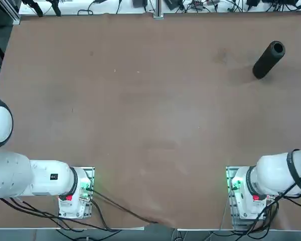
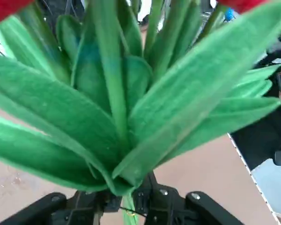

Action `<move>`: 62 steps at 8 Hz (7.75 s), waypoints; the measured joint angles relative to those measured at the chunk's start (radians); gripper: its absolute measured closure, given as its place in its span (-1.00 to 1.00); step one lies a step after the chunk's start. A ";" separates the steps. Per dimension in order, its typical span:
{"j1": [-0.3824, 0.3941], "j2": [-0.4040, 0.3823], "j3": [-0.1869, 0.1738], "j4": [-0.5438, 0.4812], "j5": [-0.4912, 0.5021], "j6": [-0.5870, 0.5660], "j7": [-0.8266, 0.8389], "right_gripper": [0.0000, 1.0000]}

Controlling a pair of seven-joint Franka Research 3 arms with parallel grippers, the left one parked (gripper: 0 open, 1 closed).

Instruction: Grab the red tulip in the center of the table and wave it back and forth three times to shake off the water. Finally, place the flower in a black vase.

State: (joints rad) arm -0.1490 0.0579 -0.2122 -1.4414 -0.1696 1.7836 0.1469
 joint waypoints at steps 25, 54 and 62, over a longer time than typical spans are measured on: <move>0.343 -0.020 0.229 -0.020 -0.235 -0.234 0.650 0.72; 0.236 0.162 0.054 -0.431 -0.679 0.151 1.445 -0.31; 0.356 0.060 0.048 -0.196 -0.064 -0.303 0.773 -1.00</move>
State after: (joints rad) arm 0.2071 0.1176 -0.1639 -1.6377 -0.2334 1.4809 0.9195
